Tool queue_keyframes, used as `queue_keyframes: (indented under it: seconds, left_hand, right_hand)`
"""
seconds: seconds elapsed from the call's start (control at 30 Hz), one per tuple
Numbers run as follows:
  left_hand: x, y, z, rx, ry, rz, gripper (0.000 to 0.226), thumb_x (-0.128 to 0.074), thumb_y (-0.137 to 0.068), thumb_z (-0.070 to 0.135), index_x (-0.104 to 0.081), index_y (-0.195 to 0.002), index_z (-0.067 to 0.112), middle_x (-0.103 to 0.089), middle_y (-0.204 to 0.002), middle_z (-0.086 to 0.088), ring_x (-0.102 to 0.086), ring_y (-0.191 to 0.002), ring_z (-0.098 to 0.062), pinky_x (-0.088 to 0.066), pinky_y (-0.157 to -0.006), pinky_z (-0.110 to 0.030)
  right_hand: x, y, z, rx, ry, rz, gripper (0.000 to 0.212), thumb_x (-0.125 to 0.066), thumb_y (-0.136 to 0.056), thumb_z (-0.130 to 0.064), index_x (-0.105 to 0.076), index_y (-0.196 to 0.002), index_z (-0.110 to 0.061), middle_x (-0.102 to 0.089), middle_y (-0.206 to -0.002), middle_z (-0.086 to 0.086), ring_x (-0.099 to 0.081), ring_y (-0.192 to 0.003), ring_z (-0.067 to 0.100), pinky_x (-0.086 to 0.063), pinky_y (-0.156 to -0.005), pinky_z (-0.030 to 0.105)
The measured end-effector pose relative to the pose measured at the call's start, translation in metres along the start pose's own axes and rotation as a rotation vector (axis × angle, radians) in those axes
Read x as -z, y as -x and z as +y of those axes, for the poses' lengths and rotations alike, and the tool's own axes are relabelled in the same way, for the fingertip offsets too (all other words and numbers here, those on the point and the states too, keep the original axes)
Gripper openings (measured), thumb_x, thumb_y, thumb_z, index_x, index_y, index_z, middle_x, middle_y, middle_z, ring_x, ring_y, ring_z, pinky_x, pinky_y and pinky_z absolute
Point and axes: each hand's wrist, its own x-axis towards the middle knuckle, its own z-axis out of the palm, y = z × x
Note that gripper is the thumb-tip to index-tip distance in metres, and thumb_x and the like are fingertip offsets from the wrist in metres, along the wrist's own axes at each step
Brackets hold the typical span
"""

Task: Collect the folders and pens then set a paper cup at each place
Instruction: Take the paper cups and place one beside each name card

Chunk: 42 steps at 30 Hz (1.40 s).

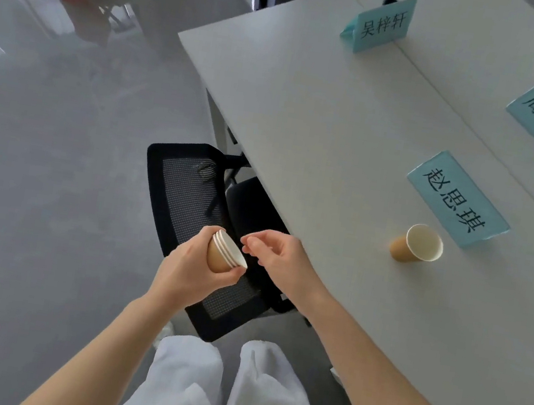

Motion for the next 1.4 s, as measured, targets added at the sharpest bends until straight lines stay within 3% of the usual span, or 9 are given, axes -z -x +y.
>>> queue_keyframes:
  seconds: [0.13,0.3,0.43,0.6,0.8,1.0,1.1,1.23,1.4]
  left_hand:
    - [0.04,-0.008,-0.047,-0.011,0.016,-0.008,0.065,-0.062,-0.06,0.069,-0.046,-0.114,0.036,-0.061,-0.093,0.02,-0.064,-0.079,-0.005,-0.057,-0.066,-0.027]
    - [0.114,-0.026,-0.117,0.031,-0.032,-0.006,0.06,-0.069,-0.062,0.059,-0.048,-0.112,0.036,-0.06,-0.087,0.02,-0.06,-0.076,-0.006,-0.046,-0.063,-0.023]
    - [0.173,-0.041,-0.169,0.037,-0.059,-0.026,0.062,-0.066,-0.059,0.063,-0.047,-0.112,0.036,-0.062,-0.089,0.018,-0.061,-0.077,-0.009,-0.05,-0.066,-0.027]
    - [0.232,-0.066,-0.215,0.036,-0.027,0.009,0.062,-0.071,-0.06,0.061,-0.048,-0.113,0.037,-0.062,-0.092,0.019,-0.061,-0.081,-0.009,-0.052,-0.07,-0.031]
    - [0.278,-0.112,-0.243,0.006,0.033,0.03,0.057,-0.072,-0.062,0.055,-0.047,-0.11,0.039,-0.062,-0.09,0.018,-0.061,-0.078,-0.01,-0.052,-0.067,-0.033]
    - [0.329,-0.202,-0.249,-0.046,0.075,0.08,0.062,-0.067,-0.058,0.061,-0.047,-0.112,0.038,-0.062,-0.091,0.017,-0.062,-0.079,-0.01,-0.054,-0.068,-0.036]
    - [0.355,-0.255,-0.245,-0.073,0.081,0.098,0.064,-0.067,-0.057,0.062,-0.047,-0.112,0.036,-0.063,-0.092,0.015,-0.062,-0.079,-0.012,-0.054,-0.069,-0.037]
    - [0.388,-0.331,-0.236,-0.093,0.087,0.101,0.063,-0.067,-0.057,0.06,-0.046,-0.111,0.036,-0.062,-0.092,0.016,-0.061,-0.077,-0.012,-0.053,-0.069,-0.034]
    - [0.416,-0.41,-0.225,-0.103,0.146,0.027,0.058,-0.08,-0.065,0.046,-0.049,-0.114,0.035,-0.063,-0.093,0.016,-0.061,-0.081,-0.005,-0.05,-0.068,-0.024]
  right_hand:
    - [-0.063,-0.027,-0.036,0.038,0.187,-0.119,0.023,-0.059,-0.093,-0.027,-0.074,-0.104,-0.014,-0.074,-0.094,0.001,-0.069,-0.09,0.01,-0.057,-0.081,0.025]
    - [-0.151,-0.07,-0.08,0.019,0.258,-0.13,0.018,-0.061,-0.089,-0.022,-0.076,-0.098,-0.015,-0.074,-0.088,-0.002,-0.069,-0.085,0.008,-0.056,-0.078,0.022]
    - [-0.216,-0.102,-0.121,0.022,0.347,-0.124,0.017,-0.064,-0.085,-0.022,-0.074,-0.095,-0.015,-0.071,-0.083,-0.006,-0.067,-0.082,0.007,-0.053,-0.073,0.019]
    - [-0.27,-0.142,-0.167,0.014,0.349,-0.047,0.016,-0.062,-0.083,-0.021,-0.07,-0.091,-0.01,-0.071,-0.084,0.002,-0.067,-0.084,0.017,-0.054,-0.077,0.032]
    - [-0.282,-0.195,-0.205,0.043,0.282,0.068,0.011,-0.061,-0.088,-0.024,-0.063,-0.091,-0.013,-0.064,-0.085,-0.002,-0.059,-0.082,0.013,-0.044,-0.066,0.019]
    - [-0.283,-0.282,-0.24,-0.034,0.073,0.189,0.046,-0.068,-0.086,-0.042,-0.05,-0.122,-0.02,-0.049,-0.12,0.0,-0.052,-0.11,0.015,-0.044,-0.087,0.025]
    - [-0.276,-0.335,-0.261,-0.188,-0.144,0.083,0.068,-0.067,-0.083,-0.051,-0.044,-0.137,-0.016,-0.054,-0.127,0.004,-0.055,-0.116,0.018,-0.047,-0.1,0.034]
    - [-0.26,-0.407,-0.298,-0.274,-0.432,-0.06,0.06,-0.07,-0.083,-0.049,-0.058,-0.127,-0.011,-0.065,-0.12,0.006,-0.062,-0.109,0.021,-0.049,-0.1,0.037]
    - [-0.238,-0.471,-0.34,-0.226,-0.557,-0.019,0.063,-0.078,-0.072,-0.04,-0.057,-0.123,-0.011,-0.065,-0.116,0.012,-0.062,-0.111,0.026,-0.045,-0.106,0.042]
